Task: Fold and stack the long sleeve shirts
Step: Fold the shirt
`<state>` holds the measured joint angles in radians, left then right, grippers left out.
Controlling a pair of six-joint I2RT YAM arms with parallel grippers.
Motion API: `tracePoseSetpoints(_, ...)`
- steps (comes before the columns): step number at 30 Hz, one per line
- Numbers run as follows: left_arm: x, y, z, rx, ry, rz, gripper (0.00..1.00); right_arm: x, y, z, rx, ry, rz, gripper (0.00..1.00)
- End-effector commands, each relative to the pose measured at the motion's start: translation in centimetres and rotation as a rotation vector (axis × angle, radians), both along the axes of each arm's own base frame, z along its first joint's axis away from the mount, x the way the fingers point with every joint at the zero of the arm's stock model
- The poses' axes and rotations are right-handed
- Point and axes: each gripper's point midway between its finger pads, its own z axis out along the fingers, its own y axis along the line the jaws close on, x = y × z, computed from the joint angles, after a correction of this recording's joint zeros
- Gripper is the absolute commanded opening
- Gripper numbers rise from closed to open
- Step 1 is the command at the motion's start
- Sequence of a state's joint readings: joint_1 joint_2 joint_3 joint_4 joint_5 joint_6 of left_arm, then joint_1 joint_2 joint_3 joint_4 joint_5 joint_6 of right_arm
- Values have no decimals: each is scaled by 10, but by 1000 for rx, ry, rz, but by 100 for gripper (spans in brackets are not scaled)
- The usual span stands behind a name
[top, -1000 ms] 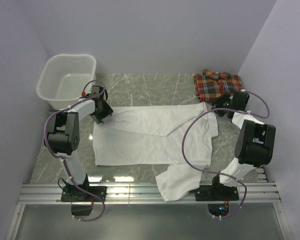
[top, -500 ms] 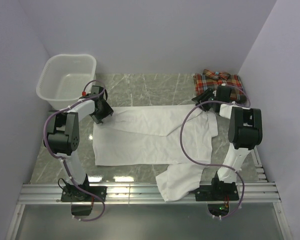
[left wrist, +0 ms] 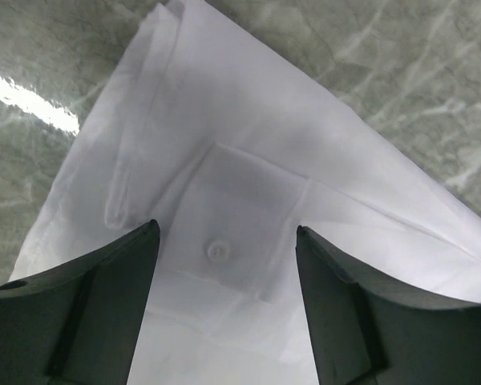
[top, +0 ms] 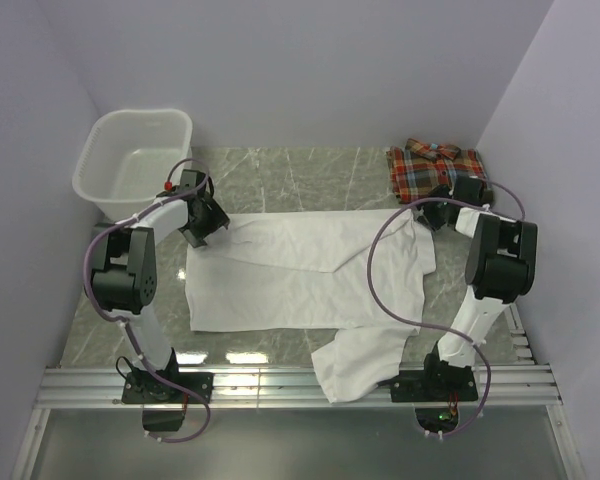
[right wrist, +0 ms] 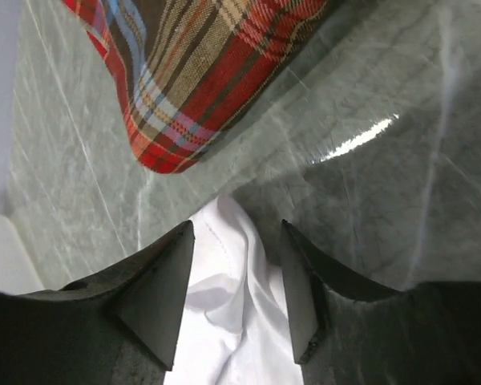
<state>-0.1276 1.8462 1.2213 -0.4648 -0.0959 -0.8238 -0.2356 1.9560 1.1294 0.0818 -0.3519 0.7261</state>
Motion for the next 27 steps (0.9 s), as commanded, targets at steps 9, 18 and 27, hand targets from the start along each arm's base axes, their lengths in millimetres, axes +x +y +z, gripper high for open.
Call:
tracePoseSetpoints(9,-24,-13,129,10,-287,-81,79,-79,51,108,-281,-22,155,68)
tracePoseSetpoints(18,-133,-27,75,-23,-150,-124,79,-198,108,48,-265,154,343,67)
tracePoseSetpoints(27,-172,-22,1,-27,30,-90,76,-229,116,-1,-218,269,353,66)
